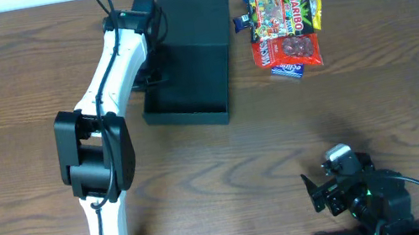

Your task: Pack container

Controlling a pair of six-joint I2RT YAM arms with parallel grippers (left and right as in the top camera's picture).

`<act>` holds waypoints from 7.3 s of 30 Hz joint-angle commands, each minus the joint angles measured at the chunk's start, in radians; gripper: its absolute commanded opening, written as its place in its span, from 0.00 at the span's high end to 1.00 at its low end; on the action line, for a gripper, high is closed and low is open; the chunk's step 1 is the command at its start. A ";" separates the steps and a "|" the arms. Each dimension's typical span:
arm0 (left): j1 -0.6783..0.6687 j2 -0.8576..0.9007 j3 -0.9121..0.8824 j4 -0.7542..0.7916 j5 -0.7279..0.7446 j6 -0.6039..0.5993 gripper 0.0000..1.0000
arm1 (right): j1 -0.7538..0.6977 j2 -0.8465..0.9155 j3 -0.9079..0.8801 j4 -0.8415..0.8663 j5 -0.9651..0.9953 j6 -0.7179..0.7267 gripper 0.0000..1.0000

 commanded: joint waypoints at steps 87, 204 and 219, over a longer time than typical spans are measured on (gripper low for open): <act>-0.022 -0.684 -0.325 0.072 0.051 0.046 0.05 | -0.007 -0.005 -0.007 -0.001 -0.001 -0.014 0.01; 0.339 -0.518 -0.325 0.453 0.009 0.155 0.05 | 0.137 2.044 1.749 -0.060 -0.652 -0.020 0.99; 0.430 -0.518 -0.325 0.458 0.015 0.214 0.05 | 0.298 2.104 1.738 -0.139 -0.648 -0.130 0.99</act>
